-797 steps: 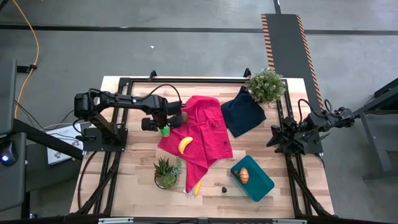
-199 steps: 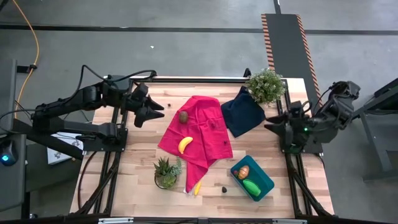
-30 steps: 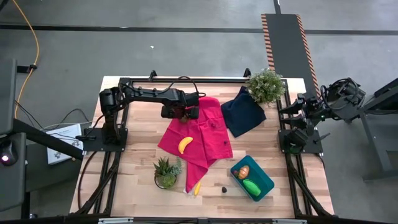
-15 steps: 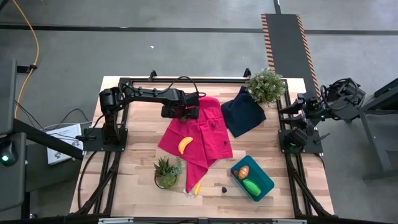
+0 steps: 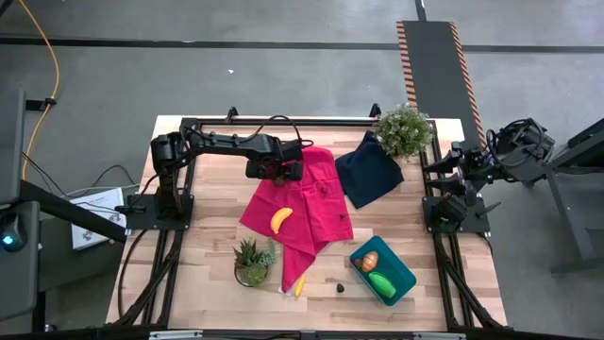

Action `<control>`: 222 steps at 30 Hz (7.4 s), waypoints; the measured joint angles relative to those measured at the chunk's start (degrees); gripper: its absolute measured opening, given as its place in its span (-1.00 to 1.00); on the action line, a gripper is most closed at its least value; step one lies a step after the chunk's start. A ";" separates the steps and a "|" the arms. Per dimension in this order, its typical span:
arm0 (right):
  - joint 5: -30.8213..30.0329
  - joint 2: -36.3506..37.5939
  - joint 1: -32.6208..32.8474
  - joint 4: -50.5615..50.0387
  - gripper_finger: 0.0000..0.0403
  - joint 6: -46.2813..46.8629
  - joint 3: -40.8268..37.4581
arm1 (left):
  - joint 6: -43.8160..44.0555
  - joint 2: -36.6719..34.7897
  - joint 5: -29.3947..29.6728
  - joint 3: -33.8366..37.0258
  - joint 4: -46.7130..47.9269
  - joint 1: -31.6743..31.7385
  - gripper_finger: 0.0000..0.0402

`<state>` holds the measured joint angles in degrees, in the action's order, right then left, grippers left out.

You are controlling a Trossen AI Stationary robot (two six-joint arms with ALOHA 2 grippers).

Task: Pick and placing Produce into tupperware
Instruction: Put the kiwi into the blue bin

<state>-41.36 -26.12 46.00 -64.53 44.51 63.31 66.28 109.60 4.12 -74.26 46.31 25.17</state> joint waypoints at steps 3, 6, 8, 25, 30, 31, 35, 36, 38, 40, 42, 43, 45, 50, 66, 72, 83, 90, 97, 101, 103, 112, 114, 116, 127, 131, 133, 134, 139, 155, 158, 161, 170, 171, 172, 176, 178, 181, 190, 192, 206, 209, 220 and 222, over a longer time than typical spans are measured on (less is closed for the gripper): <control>0.00 0.01 0.00 0.00 0.15 -0.01 0.00 | 0.00 0.00 0.00 0.00 0.01 0.00 0.10; 0.00 -0.01 0.01 0.00 0.15 -0.02 0.00 | 0.00 0.00 0.00 0.00 -0.01 0.00 0.10; -0.02 0.01 0.01 0.00 0.15 0.00 0.00 | 0.00 0.00 -0.01 -0.01 -0.01 0.00 0.11; -0.02 0.00 0.02 0.00 0.15 0.17 0.00 | 0.00 0.00 -0.69 0.00 -1.33 0.00 0.14; 0.00 -0.01 -0.01 0.00 0.15 0.20 0.00 | -0.25 0.00 -0.68 -0.01 -1.34 0.00 0.14; -0.01 -0.01 0.00 0.00 0.15 0.19 0.00 | -0.29 0.00 -0.68 0.00 -1.37 0.00 0.15; -0.02 -0.01 0.00 0.00 0.15 0.17 0.00 | -0.43 0.00 -0.68 0.00 -1.39 0.00 0.22; -0.02 0.00 -0.01 0.00 0.15 0.19 0.00 | -0.46 0.00 -0.70 0.00 -1.41 0.00 0.27; -0.01 -0.01 0.00 0.00 0.15 0.17 0.00 | -0.43 0.00 -0.68 0.00 -1.34 0.00 0.35; -0.02 0.01 0.00 0.00 0.15 0.17 0.00 | -0.43 0.00 -0.69 -0.02 -1.34 0.00 0.43; -0.01 -0.01 -0.01 0.00 0.15 0.17 0.00 | -0.43 0.00 -0.68 -0.02 -1.32 0.00 0.48; -0.02 0.00 0.01 0.00 0.15 0.17 0.00 | -0.43 0.00 -0.68 0.00 -1.32 0.00 0.49; -0.02 -0.01 0.00 0.00 0.15 0.18 0.00 | -0.43 0.36 -0.68 -0.02 -1.48 0.00 0.49; -0.02 -0.01 0.01 0.00 0.15 0.20 0.00 | -0.44 1.19 -0.86 -0.02 -1.69 -0.02 0.41; -0.02 0.02 0.02 0.00 0.15 0.44 0.00 | -0.69 1.68 -0.90 -0.09 -1.41 0.02 0.22; -0.02 0.02 0.00 0.00 0.15 0.44 0.00 | -1.01 1.75 -0.86 -0.09 -1.45 -0.04 0.22; -0.02 0.01 0.02 0.00 0.15 0.44 0.00 | -1.50 1.79 -1.35 -0.09 -1.54 -0.04 0.21; -0.04 0.02 0.00 0.00 0.15 0.42 0.00 | -1.55 1.77 -2.21 -0.09 -1.63 -0.02 0.21; -0.42 0.02 -0.01 0.00 0.15 0.44 0.00 | -2.11 1.77 -4.67 -0.10 -1.78 -0.02 0.21; -0.49 0.01 0.01 0.00 0.15 0.43 0.00 | -4.50 1.97 -5.54 -1.85 -0.38 -0.07 0.21; -0.87 0.02 0.02 0.00 0.15 0.44 0.00 | -5.61 1.95 -5.40 -3.52 -0.18 -0.11 0.21; -1.83 0.01 0.01 0.02 0.15 0.53 0.00 | -12.96 1.88 -3.51 -12.80 4.92 -0.07 0.21; -1.86 0.02 0.01 0.02 0.15 0.57 0.00 | -14.65 1.86 -3.19 -14.91 5.73 -0.07 0.21; -1.86 0.02 0.01 0.02 0.15 0.76 0.00 | -16.02 1.86 -3.10 -16.67 6.60 -0.07 0.21; -3.86 0.00 0.00 0.05 0.15 3.12 0.00 | -22.06 1.81 -3.10 -23.66 11.01 -0.07 0.21; -5.12 0.02 0.02 0.07 0.15 4.55 0.00 | -23.96 1.79 -3.42 -25.37 13.31 -0.07 0.21; -5.98 0.01 0.01 0.07 0.15 5.17 0.00 | -25.10 1.79 -3.61 -26.10 14.43 -0.07 0.21; -6.46 -0.01 0.00 0.07 0.15 5.66 0.00 | -25.77 1.78 -3.65 -26.44 14.92 -0.07 0.21; -8.35 -0.01 0.02 0.11 0.15 7.80 -0.04 | -28.41 1.51 -3.67 -27.36 16.38 -0.07 0.21; -14.66 -1.18 0.01 8.41 0.15 11.11 -6.13 | -33.61 -5.26 -4.70 -27.41 18.21 -0.07 0.21; -15.33 -1.32 0.02 12.56 0.15 11.02 -8.25 | -34.55 -6.99 -4.68 -27.41 18.61 -0.07 0.21; -15.85 -1.32 0.02 16.56 0.15 11.21 -10.56 | -35.06 -8.76 -4.63 -27.41 18.82 -0.07 0.21; -18.73 -2.99 -0.24 20.34 0.15 24.29 -16.51 | -38.94 -13.22 -4.27 -27.36 21.04 -0.93 0.21; -18.93 -3.42 -0.46 20.74 0.15 25.53 -17.06 | -39.13 -13.67 -3.81 -27.36 21.53 -1.39 0.21; -19.15 -3.95 -0.80 21.25 0.15 26.74 -17.62 | -39.39 -14.01 -3.18 -27.36 21.84 -1.77 0.21; -19.22 -6.33 -2.60 25.80 0.15 29.69 -20.60 | -41.68 -15.30 -2.37 -27.36 23.19 -3.41 0.21; -19.17 -7.63 -3.62 28.61 0.15 30.59 -21.89 | -42.02 -15.74 -1.72 -27.36 23.59 -4.54 0.21; -19.15 -10.02 -5.25 32.81 0.15 30.56 -22.94 | -42.70 -16.17 -1.03 -27.36 24.15 -6.54 0.21; -18.91 -15.68 -9.71 39.28 0.15 30.16 -22.99 | -43.96 -17.41 2.06 -27.30 26.62 -10.74 0.21; -18.46 -16.35 -10.21 40.02 0.15 30.12 -22.99 | -44.39 -17.73 2.94 -27.32 26.84 -11.57 0.21; -14.07 -17.35 -11.55 46.97 0.15 30.59 -22.95 | -46.32 -21.38 3.04 -27.32 26.99 -12.98 0.21; -14.01 -17.71 -11.55 47.38 0.15 33.80 -22.93 | -47.83 -22.15 3.49 -27.32 26.28 -13.62 0.21; -11.40 -20.88 -14.21 53.60 0.15 42.13 -22.93 | -55.91 -22.36 4.77 -27.32 17.75 -19.50 0.21; -7.58 -21.70 -15.27 55.70 0.15 41.68 -22.93 | -56.99 -22.36 5.82 -27.32 15.68 -20.48 0.21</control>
<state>-48.94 -47.82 30.73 -8.83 86.19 40.38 9.28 87.24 9.94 -101.58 61.99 4.69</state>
